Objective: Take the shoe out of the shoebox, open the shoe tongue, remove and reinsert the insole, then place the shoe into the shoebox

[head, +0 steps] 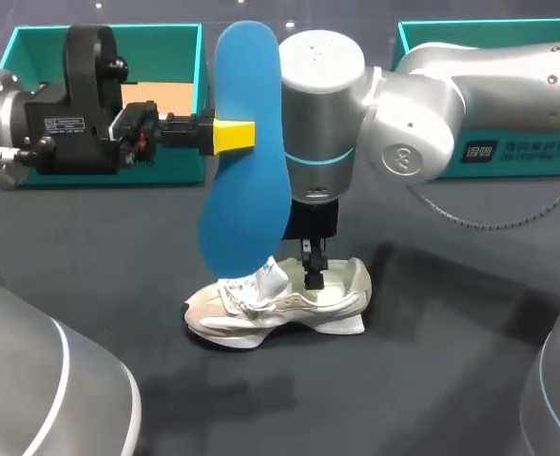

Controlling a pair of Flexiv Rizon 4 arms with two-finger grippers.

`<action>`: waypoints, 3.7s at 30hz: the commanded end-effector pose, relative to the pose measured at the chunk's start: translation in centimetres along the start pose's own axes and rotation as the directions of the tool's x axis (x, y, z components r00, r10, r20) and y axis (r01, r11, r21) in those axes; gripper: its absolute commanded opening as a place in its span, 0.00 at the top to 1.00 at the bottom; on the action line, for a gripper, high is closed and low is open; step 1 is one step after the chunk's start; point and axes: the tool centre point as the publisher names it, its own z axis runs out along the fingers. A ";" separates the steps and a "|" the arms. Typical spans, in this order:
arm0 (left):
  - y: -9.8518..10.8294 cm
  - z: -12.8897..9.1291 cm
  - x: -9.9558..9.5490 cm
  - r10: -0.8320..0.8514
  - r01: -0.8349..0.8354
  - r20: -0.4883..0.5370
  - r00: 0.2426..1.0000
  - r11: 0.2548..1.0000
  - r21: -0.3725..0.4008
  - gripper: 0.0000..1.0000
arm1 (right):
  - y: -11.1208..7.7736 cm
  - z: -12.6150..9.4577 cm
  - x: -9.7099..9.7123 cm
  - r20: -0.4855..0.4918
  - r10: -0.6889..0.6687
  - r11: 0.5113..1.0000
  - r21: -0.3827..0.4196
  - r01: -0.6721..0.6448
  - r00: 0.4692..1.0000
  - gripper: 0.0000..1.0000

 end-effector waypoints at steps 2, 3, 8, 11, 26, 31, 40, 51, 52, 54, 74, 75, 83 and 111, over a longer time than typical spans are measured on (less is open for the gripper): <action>0.1 0.2 0.0 0.000 0.000 0.000 1.000 1.000 0.001 1.00 | 0.2 1.3 0.3 -0.002 -0.004 1.000 -0.013 0.004 1.000 0.00; 0.1 0.2 0.0 0.000 0.000 0.000 1.000 1.000 0.001 1.00 | 0.2 1.5 0.4 -0.004 -0.007 1.000 -0.015 0.007 1.000 0.00; 0.1 0.2 0.0 0.000 0.000 0.000 1.000 1.000 0.001 1.00 | 0.2 1.9 0.6 -0.014 -0.010 1.000 -0.019 0.010 1.000 0.27; 0.1 0.2 0.0 0.000 0.000 0.000 1.000 1.000 0.001 1.00 | 0.2 2.0 0.6 -0.017 -0.008 1.000 -0.019 0.007 1.000 0.51; 0.1 0.2 0.0 0.000 0.000 0.000 1.000 1.000 0.001 1.00 | 0.0 1.6 0.8 -0.013 -0.004 1.000 -0.009 0.004 1.000 1.00; 0.1 0.2 0.0 0.000 0.000 0.000 1.000 1.000 0.001 1.00 | 0.1 1.3 0.7 -0.013 -0.010 1.000 0.000 0.010 1.000 1.00; 0.1 0.2 0.0 0.000 0.000 0.000 1.000 1.000 0.001 1.00 | 0.0 -0.3 1.1 -0.027 0.018 1.000 -0.003 -0.018 0.999 1.00; 0.1 0.2 0.0 0.000 0.000 0.000 1.000 1.000 0.001 1.00 | -0.5 -2.9 2.4 -0.056 0.225 0.973 -0.034 -0.227 0.973 1.00; 0.1 0.2 0.0 0.000 0.000 0.000 1.000 1.000 0.001 1.00 | -0.6 -3.0 2.6 -0.059 0.257 0.965 -0.034 -0.259 0.965 1.00; 0.1 0.2 0.0 0.000 0.000 0.000 1.000 1.000 0.001 1.00 | -0.7 -3.1 2.9 -0.066 0.313 0.948 -0.043 -0.316 0.947 1.00; 0.1 0.2 0.0 0.000 0.000 0.000 1.000 1.000 0.001 1.00 | -0.7 -3.9 4.8 -0.152 0.559 0.813 -0.092 -0.575 0.815 1.00; 0.1 0.2 0.0 0.000 0.000 0.000 1.000 1.000 0.001 1.00 | -0.7 -3.9 4.8 -0.152 0.559 0.813 -0.092 -0.575 0.815 1.00; 0.1 0.2 0.0 0.000 0.000 0.000 1.000 1.000 0.001 1.00 | -1.6 -4.3 4.6 -0.218 0.779 0.561 -0.175 -0.809 0.588 1.00; 0.1 0.2 0.0 0.000 0.000 0.000 1.000 1.000 0.001 1.00 | 0.2 -4.1 6.5 -0.255 0.956 0.099 -0.197 -0.975 0.148 1.00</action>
